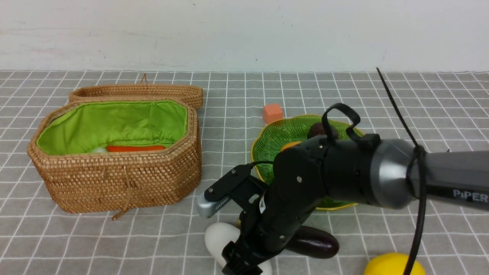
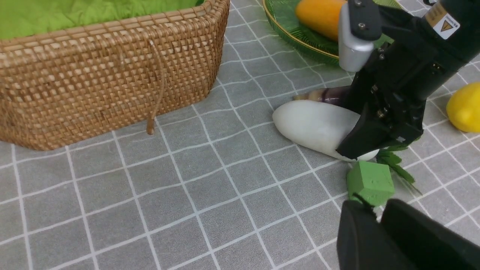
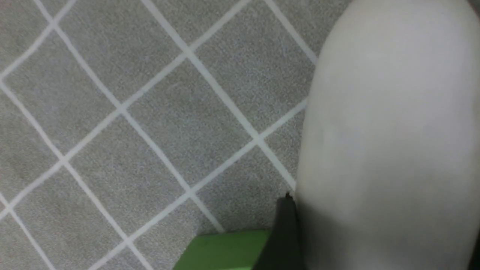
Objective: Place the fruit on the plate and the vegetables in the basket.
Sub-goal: Take a daikon with your right arm and place it on the basket on the left.
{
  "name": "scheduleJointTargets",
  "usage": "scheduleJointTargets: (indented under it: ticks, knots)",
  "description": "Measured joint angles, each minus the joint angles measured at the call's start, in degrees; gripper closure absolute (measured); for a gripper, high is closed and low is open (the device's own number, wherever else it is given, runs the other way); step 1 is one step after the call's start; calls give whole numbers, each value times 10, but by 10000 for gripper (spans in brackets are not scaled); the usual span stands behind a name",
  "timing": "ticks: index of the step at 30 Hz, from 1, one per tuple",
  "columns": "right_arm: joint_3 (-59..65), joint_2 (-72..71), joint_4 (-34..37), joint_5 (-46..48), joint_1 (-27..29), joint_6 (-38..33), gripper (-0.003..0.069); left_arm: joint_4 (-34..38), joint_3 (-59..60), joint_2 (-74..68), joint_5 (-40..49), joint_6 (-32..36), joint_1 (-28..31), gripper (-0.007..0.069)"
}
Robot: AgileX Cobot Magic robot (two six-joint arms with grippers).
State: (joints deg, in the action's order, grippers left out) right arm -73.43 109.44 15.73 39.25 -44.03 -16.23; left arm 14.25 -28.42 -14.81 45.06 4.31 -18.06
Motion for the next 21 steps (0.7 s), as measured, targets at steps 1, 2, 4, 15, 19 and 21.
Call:
scheduleJointTargets:
  ticks: [1, 2, 4, 15, 19, 21]
  knots:
    - [0, 0, 0, 0, 0, 0, 141, 0, 0, 0, 0, 0, 0, 536]
    - [0, 0, -1, -1, 0, 0, 145, 0, 0, 0, 0, 0, 0, 535]
    - [-1, 0, -4, 0, 0, 0, 144, 0, 0, 0, 0, 0, 0, 533]
    - [-39, -32, -33, 41, 0, -2, 144, -4, 3, 11, 0, 0, 0, 531]
    - [-92, -55, -35, 82, 0, -2, 144, -30, 5, 60, 6, 0, 7, 529]
    - [-148, -63, -34, 109, 0, -3, 144, -51, 12, 85, 2, 0, 30, 527]
